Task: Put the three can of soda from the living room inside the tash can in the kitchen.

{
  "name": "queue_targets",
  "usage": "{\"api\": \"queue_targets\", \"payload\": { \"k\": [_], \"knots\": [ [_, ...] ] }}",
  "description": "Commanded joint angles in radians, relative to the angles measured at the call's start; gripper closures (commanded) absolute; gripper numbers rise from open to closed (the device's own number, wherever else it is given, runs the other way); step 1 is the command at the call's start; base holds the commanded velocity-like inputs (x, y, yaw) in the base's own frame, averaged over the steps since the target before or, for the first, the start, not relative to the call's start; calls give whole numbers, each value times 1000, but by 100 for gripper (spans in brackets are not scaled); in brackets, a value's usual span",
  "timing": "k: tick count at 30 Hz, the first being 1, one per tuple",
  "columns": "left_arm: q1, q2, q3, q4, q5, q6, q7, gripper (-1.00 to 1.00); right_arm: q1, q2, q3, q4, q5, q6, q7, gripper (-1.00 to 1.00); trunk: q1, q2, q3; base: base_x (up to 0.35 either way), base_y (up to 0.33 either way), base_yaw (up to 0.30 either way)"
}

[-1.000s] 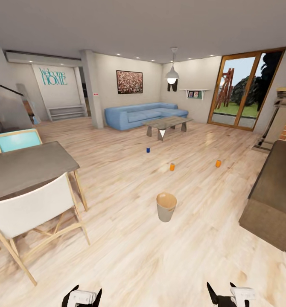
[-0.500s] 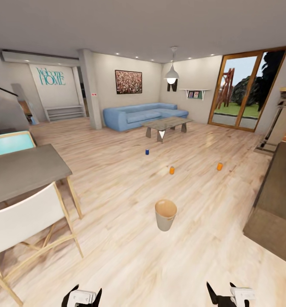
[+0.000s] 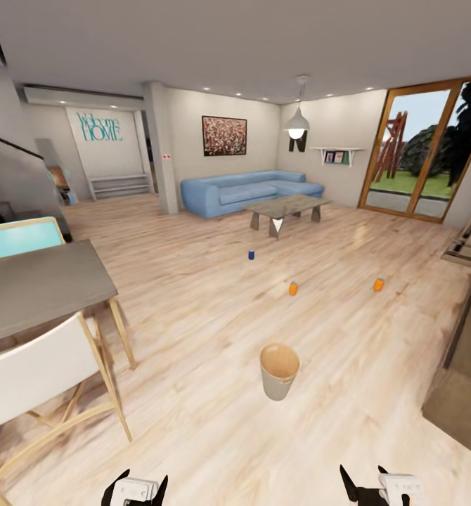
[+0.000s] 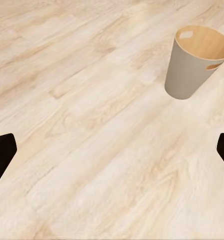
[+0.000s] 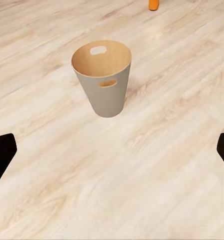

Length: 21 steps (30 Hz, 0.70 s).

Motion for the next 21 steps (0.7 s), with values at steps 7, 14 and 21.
{"api": "queue_targets", "payload": {
  "k": [7,14,21],
  "knots": [
    [0,0,0,0,0,0,0,-100,0,1,0,0,0,0,0,-100,0,0,3,237,-198,231],
    [0,0,1,-3,1,-1,0,-100,0,-3,2,1,1,1,0,-100,0,0,4,226,-204,90],
    [0,0,1,-3,2,-1,0,-100,0,-3,2,3,1,1,-1,-100,0,0,4,223,-204,14]
  ]
}}
